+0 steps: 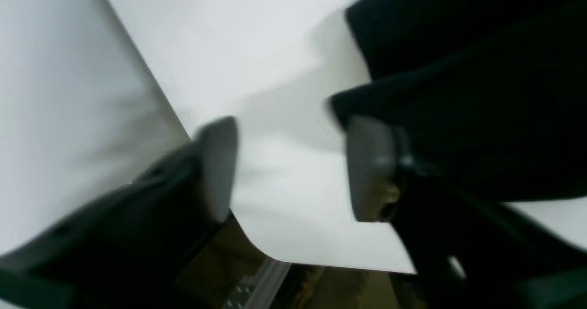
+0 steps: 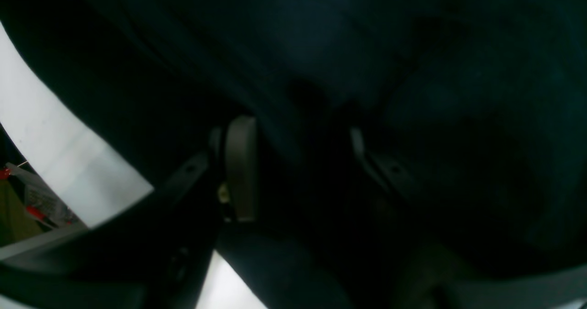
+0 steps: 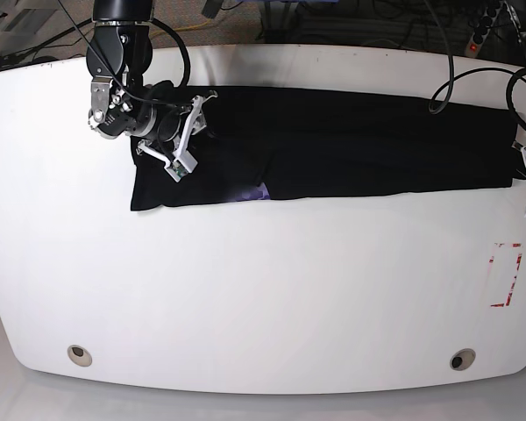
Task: Fold the T-shirt properly
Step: 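Grasp the strip's other short end with the left gripper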
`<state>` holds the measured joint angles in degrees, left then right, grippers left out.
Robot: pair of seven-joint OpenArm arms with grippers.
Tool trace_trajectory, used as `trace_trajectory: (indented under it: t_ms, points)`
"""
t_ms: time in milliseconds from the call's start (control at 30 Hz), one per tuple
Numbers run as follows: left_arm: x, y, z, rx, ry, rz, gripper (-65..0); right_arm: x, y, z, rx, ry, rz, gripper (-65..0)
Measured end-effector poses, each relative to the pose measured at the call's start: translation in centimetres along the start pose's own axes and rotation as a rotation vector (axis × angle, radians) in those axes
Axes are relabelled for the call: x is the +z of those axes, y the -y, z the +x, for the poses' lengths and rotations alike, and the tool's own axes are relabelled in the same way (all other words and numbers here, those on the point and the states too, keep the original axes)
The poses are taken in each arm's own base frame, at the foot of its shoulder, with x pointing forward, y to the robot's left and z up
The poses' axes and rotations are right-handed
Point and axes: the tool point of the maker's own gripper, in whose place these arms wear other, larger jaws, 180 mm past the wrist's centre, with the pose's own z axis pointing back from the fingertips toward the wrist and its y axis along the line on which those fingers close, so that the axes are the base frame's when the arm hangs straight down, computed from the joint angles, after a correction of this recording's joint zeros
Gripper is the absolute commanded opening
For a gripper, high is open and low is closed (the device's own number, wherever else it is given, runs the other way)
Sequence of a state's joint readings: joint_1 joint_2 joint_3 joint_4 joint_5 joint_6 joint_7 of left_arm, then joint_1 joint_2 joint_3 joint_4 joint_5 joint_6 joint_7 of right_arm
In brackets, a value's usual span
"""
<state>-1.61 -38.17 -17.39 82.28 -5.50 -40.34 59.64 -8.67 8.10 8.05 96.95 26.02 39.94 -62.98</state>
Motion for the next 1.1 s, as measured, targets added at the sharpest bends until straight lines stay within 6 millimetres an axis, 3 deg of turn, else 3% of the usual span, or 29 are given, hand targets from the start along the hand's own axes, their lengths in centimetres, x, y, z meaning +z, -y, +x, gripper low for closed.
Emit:
trace_trajectory:
  t_ms: [233,433,600,767,900,1100]
  points:
    - [-0.1,0.4,1.0,0.014,0.058,-0.019,-25.6,0.0,0.0,0.0,0.000,0.000,0.000,-42.6]
    - [1.3,0.5,2.8,0.186,0.235,-0.131,-25.6,0.0,0.0,0.0,0.000,0.000,0.001,-42.6]
    - [1.5,1.2,1.0,0.261,0.191,-0.238,-25.7,0.0,0.0,0.0,0.001,-0.001,-0.001,-42.6]
    - [1.6,3.7,-0.1,0.289,0.200,-0.327,-25.7,0.0,-0.1,0.0,0.000,0.001,0.000,-42.6]
    - [0.3,5.8,-1.6,0.319,0.155,-0.364,-25.7,0.0,-0.1,0.0,0.000,0.000,0.000,-42.6]
    - [-2.2,6.3,-4.2,0.356,0.080,-0.330,-25.8,0.0,0.0,0.0,0.000,0.000,-0.001,-42.6]
